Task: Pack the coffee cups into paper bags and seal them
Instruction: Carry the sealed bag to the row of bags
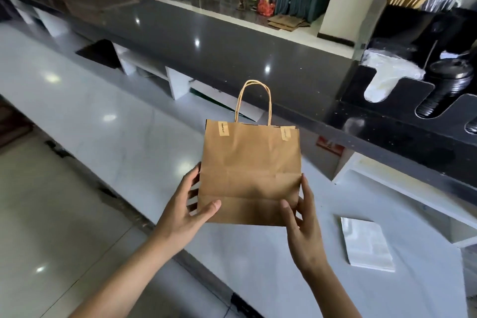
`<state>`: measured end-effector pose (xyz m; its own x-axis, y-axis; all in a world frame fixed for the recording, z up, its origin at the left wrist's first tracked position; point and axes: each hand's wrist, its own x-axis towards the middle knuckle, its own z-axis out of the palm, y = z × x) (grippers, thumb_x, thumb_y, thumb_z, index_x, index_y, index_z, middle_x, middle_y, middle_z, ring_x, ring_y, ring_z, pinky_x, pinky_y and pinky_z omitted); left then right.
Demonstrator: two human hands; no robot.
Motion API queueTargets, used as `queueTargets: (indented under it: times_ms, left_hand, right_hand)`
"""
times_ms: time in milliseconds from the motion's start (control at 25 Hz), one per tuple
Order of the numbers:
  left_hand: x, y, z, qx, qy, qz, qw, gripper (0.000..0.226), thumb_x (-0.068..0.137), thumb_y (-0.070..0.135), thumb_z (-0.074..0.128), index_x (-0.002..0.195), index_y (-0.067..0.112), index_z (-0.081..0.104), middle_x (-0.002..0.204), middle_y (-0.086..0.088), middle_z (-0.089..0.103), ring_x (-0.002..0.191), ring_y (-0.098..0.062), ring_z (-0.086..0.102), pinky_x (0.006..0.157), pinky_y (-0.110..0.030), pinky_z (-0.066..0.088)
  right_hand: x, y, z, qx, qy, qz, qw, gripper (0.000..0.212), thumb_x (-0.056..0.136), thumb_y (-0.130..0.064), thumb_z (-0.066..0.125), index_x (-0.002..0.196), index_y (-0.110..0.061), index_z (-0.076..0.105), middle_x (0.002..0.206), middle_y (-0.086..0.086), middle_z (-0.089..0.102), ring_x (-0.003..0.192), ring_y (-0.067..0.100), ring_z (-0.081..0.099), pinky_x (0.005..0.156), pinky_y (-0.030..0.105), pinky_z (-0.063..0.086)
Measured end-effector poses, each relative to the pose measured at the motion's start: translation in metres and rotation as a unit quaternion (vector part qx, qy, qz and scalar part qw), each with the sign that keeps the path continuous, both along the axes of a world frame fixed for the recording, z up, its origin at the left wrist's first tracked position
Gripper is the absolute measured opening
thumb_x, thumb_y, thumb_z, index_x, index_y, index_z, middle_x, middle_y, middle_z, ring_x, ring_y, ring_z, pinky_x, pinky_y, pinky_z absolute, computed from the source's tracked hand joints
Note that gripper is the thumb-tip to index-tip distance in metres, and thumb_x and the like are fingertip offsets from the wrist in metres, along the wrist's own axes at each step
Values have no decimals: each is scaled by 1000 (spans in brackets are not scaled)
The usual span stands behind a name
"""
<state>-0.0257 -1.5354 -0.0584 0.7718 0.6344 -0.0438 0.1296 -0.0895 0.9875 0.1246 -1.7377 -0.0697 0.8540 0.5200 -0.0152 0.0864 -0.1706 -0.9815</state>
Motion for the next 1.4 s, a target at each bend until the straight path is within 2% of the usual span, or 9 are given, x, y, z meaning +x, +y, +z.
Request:
queueTargets:
  times_ms: [160,280,440,560,720,880,1000,1120,1400]
  left_hand:
    - [-61,39,12,28,-7,43,999,96,80,47,81,150,64,18,153,29,40,143,-2,41,115,-42,43]
    - [-112,76,18,27,-14,73,997,99,78,46,83,152,63,18,157,28,37,148,-1,34,121,-48,33]
    - [-178,124,26,43,5,133,990,97,86,28,80,148,68,18,147,42,39,136,13,42,117,-46,40]
    - [-222,155,30,58,23,180,982,98,87,25,79,145,72,16,138,50,41,127,22,42,115,-38,41]
    - [-274,185,39,59,22,230,971,96,79,44,77,145,72,14,147,33,43,131,10,46,106,-26,44]
    - [-313,212,40,58,23,285,956,98,77,46,76,147,70,12,146,27,48,135,-5,49,110,-39,46]
    - [-333,237,41,54,33,325,944,99,77,46,77,148,70,11,148,20,49,135,-9,51,110,-44,48]
    - [-344,272,43,60,36,351,934,99,77,46,77,149,68,12,150,16,48,135,-11,51,109,-44,49]
    - [-333,378,52,74,34,400,913,98,76,41,77,147,69,16,149,14,50,131,-7,55,101,-32,52]
  right_hand:
    - [-35,63,10,-3,-17,63,998,73,87,-55,54,154,-56,23,139,-22,57,111,-17,58,85,6,47]
    - [-72,115,19,2,-16,108,994,73,86,-58,54,152,-60,22,140,-23,55,112,-19,56,93,12,47]
    - [-123,185,25,2,-8,164,986,74,87,-57,56,152,-60,22,145,-13,55,111,-22,55,83,3,45]
    - [-160,234,28,20,3,207,978,76,87,-52,57,155,-53,24,147,-7,54,111,-21,55,79,-1,43]
    - [-196,292,30,30,-2,264,964,76,86,-53,58,155,-53,24,143,-14,56,111,-17,58,79,2,46]
    - [-222,349,31,27,-5,319,947,71,87,-56,58,150,-62,25,138,-28,54,114,-14,60,90,12,51]
    - [-238,397,33,35,8,358,933,68,90,-50,59,150,-60,27,139,-24,55,117,-12,60,86,10,52]
    - [-246,448,33,44,23,388,920,71,91,-46,59,154,-53,27,142,-18,54,114,-16,58,82,6,50]
    - [-234,578,42,57,25,428,902,67,93,-50,61,150,-60,28,137,-28,54,116,-11,60,88,15,55]
